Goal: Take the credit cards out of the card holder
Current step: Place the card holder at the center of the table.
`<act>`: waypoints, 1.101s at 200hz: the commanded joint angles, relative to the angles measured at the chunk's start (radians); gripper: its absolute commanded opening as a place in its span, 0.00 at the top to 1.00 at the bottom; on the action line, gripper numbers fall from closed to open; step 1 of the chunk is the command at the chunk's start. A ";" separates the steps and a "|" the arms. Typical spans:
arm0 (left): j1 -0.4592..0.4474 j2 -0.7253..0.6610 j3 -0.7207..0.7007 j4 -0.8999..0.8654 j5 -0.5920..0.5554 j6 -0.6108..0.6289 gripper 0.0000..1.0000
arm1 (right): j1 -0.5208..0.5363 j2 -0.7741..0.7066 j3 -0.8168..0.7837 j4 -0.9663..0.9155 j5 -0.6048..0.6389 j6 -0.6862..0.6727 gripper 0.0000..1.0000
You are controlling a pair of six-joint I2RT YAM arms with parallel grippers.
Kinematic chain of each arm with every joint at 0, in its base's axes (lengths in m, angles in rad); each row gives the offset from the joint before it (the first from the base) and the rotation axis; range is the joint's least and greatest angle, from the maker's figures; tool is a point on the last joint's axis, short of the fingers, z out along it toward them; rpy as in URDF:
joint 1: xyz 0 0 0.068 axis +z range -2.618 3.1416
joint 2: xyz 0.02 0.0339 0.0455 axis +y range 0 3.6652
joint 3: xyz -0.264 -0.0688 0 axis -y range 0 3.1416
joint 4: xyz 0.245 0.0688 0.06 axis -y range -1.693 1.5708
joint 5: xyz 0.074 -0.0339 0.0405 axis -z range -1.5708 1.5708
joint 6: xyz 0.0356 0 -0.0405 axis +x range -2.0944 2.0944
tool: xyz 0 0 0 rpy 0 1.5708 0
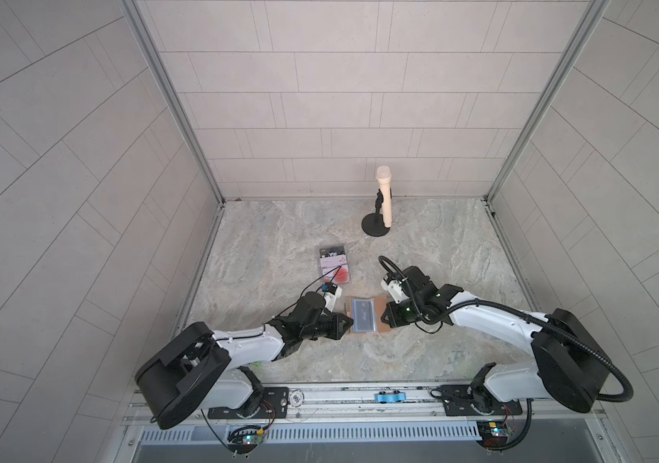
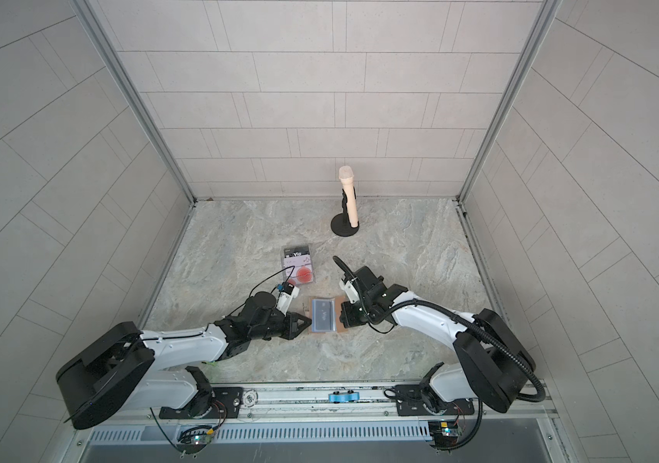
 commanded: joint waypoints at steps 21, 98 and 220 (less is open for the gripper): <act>-0.010 -0.008 0.016 -0.077 -0.056 0.039 0.76 | -0.009 0.030 -0.021 0.013 0.024 -0.002 0.98; -0.119 -0.024 0.151 -0.257 -0.180 0.156 0.72 | -0.010 -0.003 -0.019 -0.061 0.155 -0.038 0.83; -0.129 0.022 0.185 -0.223 -0.242 0.168 0.73 | -0.010 0.026 0.002 -0.101 0.330 -0.045 0.68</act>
